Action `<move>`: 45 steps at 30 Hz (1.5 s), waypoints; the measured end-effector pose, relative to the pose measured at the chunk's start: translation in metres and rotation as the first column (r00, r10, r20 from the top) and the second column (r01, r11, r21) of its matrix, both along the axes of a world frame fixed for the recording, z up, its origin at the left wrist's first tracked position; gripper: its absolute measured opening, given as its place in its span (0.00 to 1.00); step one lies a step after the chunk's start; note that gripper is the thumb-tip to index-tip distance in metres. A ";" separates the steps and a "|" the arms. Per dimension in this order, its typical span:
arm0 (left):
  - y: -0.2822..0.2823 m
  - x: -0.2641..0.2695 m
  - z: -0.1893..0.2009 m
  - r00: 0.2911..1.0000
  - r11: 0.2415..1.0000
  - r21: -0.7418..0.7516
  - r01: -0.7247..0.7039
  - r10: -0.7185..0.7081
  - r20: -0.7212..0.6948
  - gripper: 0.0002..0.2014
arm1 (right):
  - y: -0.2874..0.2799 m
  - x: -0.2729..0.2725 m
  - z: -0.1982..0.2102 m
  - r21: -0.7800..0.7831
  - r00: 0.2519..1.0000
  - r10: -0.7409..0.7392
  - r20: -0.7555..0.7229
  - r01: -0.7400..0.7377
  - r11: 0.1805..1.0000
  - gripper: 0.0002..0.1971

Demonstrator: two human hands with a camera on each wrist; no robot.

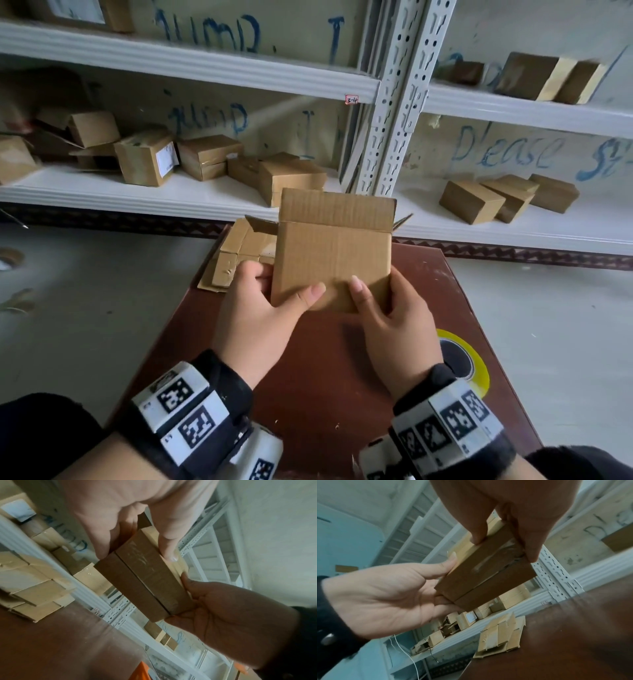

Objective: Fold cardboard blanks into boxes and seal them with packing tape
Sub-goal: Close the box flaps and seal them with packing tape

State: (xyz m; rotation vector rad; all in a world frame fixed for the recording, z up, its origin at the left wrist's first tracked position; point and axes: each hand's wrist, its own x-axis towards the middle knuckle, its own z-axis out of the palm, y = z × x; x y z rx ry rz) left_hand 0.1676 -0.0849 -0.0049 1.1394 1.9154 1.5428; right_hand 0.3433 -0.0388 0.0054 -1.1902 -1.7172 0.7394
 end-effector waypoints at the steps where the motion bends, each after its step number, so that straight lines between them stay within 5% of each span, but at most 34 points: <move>1: 0.000 0.000 0.000 1.000 1.000 0.017 -0.002 0.002 -0.030 0.32 | 0.004 -0.001 -0.002 -0.006 1.000 -0.006 -0.008 0.006 1.000 0.08; 6: 0.000 -0.008 0.004 0.996 0.996 0.070 0.051 -0.045 -0.083 0.26 | 0.019 -0.006 -0.020 -0.069 0.991 -0.055 -0.118 0.047 0.996 0.20; 11: -0.004 -0.012 0.018 0.974 0.993 0.121 0.009 0.019 -0.224 0.26 | 0.019 -0.009 -0.021 -0.166 0.985 -0.087 -0.148 0.062 0.984 0.19; 14: -0.007 -0.018 0.021 0.975 0.991 0.107 0.075 -0.050 -0.216 0.37 | 0.021 -0.007 -0.019 -0.158 0.979 -0.089 -0.182 0.060 0.986 0.18; 16: -0.009 -0.020 0.022 0.954 0.981 0.113 0.159 -0.123 -0.273 0.43 | 0.026 -0.006 -0.019 -0.324 0.949 -0.169 -0.266 0.077 0.943 0.22; 19: -0.011 -0.020 0.031 0.881 0.954 0.164 0.252 -0.156 -0.447 0.46 | 0.028 -0.006 -0.018 -0.639 0.896 -0.290 -0.337 0.009 0.769 0.33; 21: -0.010 -0.023 0.034 0.826 0.937 0.197 0.287 -0.139 -0.546 0.46 | 0.020 -0.009 -0.019 -0.710 0.895 -0.207 -0.395 -0.155 0.687 0.41; 23: -0.007 -0.028 0.034 0.843 0.941 0.211 0.266 -0.121 -0.523 0.44 | 0.013 -0.014 -0.020 -0.688 0.891 -0.096 -0.444 -0.271 0.674 0.50; 26: -0.001 -0.030 0.029 0.934 0.953 0.254 0.165 -0.069 -0.350 0.38 | 0.004 -0.020 -0.019 -0.516 0.910 0.058 -0.411 -0.285 0.808 0.57; 29: 0.007 -0.032 0.026 0.980 0.970 0.237 0.056 -0.008 -0.199 0.25 | -0.003 -0.018 -0.017 -0.282 0.947 0.123 -0.296 -0.210 0.936 0.43; 35: 0.017 -0.050 0.022 0.982 0.979 0.204 -0.004 0.042 -0.182 0.18 | -0.002 -0.016 -0.011 -0.217 0.934 0.155 -0.322 -0.232 0.948 0.16; 45: 0.014 -0.034 0.016 0.975 0.995 0.092 0.032 -0.011 -0.220 0.26 | 0.008 -0.009 -0.009 -0.153 0.887 0.056 -0.459 -0.141 0.978 0.18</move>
